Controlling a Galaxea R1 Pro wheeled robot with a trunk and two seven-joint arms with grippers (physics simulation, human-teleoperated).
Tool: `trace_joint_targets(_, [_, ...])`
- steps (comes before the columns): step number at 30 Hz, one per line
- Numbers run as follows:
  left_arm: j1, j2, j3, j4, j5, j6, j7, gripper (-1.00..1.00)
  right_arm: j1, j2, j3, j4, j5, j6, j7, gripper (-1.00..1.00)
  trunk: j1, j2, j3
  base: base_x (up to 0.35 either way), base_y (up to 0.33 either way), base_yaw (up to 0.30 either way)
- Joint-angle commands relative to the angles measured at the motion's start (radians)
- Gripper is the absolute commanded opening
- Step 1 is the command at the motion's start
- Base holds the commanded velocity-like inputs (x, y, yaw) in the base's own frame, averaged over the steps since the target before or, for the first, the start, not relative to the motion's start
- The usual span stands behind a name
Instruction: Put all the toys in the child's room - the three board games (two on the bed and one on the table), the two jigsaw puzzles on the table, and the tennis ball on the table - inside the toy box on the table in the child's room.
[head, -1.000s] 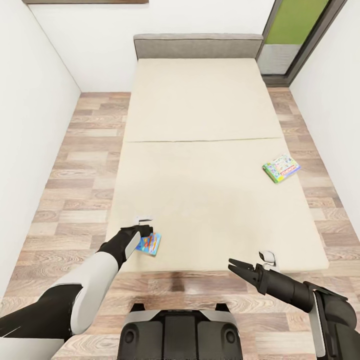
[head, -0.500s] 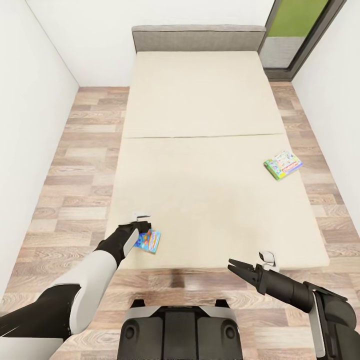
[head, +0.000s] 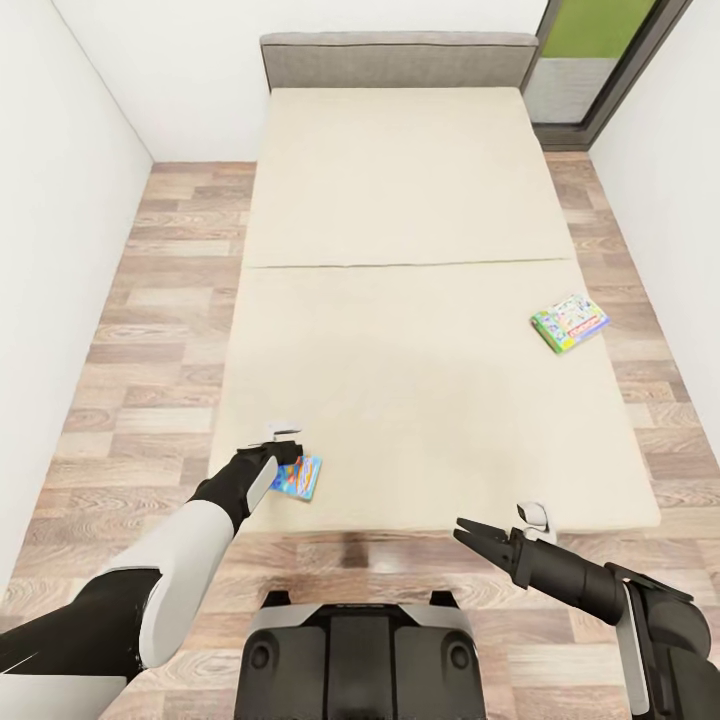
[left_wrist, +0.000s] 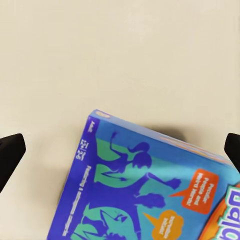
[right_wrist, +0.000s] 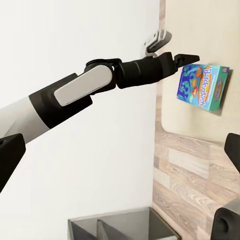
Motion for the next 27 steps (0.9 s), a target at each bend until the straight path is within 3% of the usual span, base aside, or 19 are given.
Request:
trace_joint_targets(1, [0.000, -0.001, 0.006, -0.002, -0.001, 0.005, 0.001, 1.00, -0.001, 0.001, -0.002, 0.000, 0.001, 0.010, 0.004, 1.00, 0.000, -0.002, -0.003, 0.000, 0.000, 0.000])
trace_joint_targets(11, [0.000, -0.001, 0.003, -0.004, -0.001, 0.004, 0.000, 1.00, 0.000, 0.001, -0.001, 0.000, 0.001, 0.010, 0.002, 1.00, 0.000, -0.002, -0.018, 0.000, 0.000, 0.000])
trace_joint_targets(27, [0.000, -0.004, 0.005, -0.036, 0.000, 0.002, -0.005, 1.00, 0.001, 0.002, 0.000, -0.002, 0.001, 0.009, 0.002, 1.00, 0.000, -0.002, -0.021, 0.000, 0.000, 0.000])
